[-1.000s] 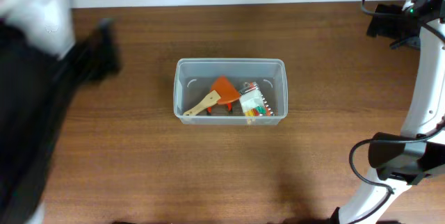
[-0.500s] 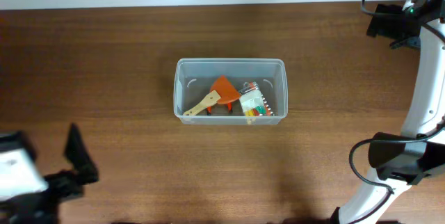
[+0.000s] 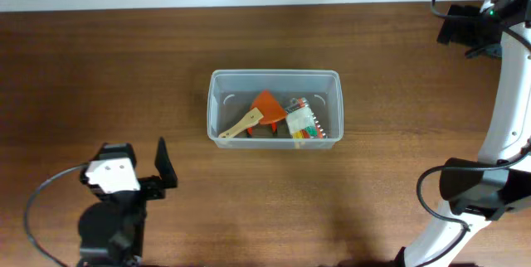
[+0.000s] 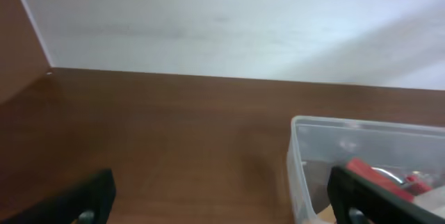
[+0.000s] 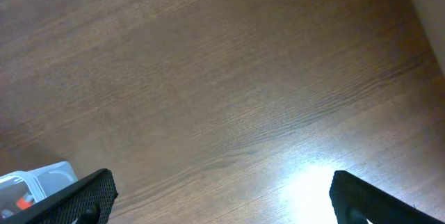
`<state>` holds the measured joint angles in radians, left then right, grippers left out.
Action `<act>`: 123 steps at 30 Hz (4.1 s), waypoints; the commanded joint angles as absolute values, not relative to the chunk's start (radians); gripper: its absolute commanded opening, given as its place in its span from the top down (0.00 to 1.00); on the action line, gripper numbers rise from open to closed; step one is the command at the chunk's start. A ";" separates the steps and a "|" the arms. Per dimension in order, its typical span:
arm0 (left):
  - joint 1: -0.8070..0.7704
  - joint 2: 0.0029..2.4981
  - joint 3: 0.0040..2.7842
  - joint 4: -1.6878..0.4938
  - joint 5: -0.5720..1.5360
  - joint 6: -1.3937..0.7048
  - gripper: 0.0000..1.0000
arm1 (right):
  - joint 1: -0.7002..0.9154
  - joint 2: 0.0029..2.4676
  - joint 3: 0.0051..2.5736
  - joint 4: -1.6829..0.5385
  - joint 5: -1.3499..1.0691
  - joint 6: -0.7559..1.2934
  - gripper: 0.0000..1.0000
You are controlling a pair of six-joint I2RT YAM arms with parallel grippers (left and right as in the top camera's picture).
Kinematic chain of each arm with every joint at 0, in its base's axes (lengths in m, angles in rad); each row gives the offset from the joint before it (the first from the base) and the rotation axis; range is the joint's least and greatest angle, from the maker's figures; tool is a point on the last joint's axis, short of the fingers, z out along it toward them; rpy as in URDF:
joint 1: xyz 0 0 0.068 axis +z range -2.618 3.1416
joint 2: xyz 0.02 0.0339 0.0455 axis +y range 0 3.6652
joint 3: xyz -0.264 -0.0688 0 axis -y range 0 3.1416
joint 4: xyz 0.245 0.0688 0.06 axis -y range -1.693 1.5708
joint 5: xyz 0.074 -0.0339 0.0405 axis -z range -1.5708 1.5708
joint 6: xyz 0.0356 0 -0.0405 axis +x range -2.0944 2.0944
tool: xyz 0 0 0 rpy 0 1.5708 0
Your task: Pack container
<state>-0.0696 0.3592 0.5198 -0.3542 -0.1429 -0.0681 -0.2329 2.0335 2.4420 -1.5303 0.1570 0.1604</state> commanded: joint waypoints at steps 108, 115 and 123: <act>0.048 0.005 0.031 -0.123 -0.044 -0.052 0.01 | -0.145 1.321 2.446 -1.530 0.162 0.162 0.01; 0.048 0.005 0.031 -0.123 -0.044 -0.052 0.01 | -0.039 1.138 2.399 -1.530 0.193 0.157 0.01; 0.048 0.005 0.031 -0.123 -0.044 -0.052 0.01 | -0.033 0.884 1.997 -1.326 0.206 0.159 0.01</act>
<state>0.0418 0.0154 0.0429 -0.1230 -0.0551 -0.0677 -0.0410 0.9485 2.1399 -1.3880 0.1875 0.1577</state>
